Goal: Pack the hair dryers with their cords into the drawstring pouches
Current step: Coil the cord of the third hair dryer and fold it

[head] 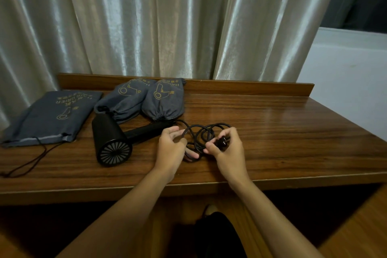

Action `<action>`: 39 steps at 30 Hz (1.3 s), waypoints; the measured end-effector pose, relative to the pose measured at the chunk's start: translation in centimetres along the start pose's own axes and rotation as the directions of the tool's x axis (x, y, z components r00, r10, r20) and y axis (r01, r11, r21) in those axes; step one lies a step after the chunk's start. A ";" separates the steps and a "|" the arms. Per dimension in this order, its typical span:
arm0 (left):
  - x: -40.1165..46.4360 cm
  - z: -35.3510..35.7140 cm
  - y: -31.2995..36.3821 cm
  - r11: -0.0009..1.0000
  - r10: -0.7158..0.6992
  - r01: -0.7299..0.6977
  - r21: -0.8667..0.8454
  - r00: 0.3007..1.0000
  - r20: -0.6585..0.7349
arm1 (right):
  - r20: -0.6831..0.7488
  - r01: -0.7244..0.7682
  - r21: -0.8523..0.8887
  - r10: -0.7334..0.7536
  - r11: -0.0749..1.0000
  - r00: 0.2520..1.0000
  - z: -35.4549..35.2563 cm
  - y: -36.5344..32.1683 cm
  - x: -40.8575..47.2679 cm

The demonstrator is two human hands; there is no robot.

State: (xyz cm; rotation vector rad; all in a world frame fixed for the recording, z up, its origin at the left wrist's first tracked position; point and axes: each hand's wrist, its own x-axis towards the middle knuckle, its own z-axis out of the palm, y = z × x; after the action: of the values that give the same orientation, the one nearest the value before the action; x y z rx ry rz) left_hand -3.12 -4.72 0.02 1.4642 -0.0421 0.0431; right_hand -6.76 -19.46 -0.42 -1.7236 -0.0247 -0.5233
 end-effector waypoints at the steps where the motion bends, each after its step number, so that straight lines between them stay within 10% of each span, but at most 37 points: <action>1: 0.1 0.0 0.0 1.000 -0.019 0.019 0.004 1.000 0.000 | 0.024 0.047 -0.061 -0.045 0.997 0.999 0.2 -0.1 0.1; 7: 0.4 0.3 -0.4 0.997 -0.003 0.007 0.078 0.999 -0.051 | 0.244 0.187 -0.491 -0.071 0.851 0.967 0.1 0.2 0.9; 12: 0.7 0.5 -1.2 0.947 0.167 -0.117 0.299 0.975 -0.147 | 0.280 0.225 -0.509 -0.087 0.831 0.956 -0.9 0.5 0.8; 21: 0.6 0.9 -1.5 0.837 0.213 -0.225 0.499 0.974 0.083 | 0.029 0.089 -0.346 -0.085 0.934 0.996 -1.7 0.6 1.0; 39: 0.7 1.0 -1.6 0.956 0.186 -0.159 0.245 0.978 -0.091 | 0.211 0.201 -0.572 -0.094 0.795 0.973 1.3 0.7 0.1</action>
State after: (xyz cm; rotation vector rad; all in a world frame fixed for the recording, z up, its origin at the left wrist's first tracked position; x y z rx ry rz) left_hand -2.37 -5.92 -1.42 1.6908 -0.0747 0.2828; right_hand -6.02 -18.42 -1.24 -2.3984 -0.1351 -0.5277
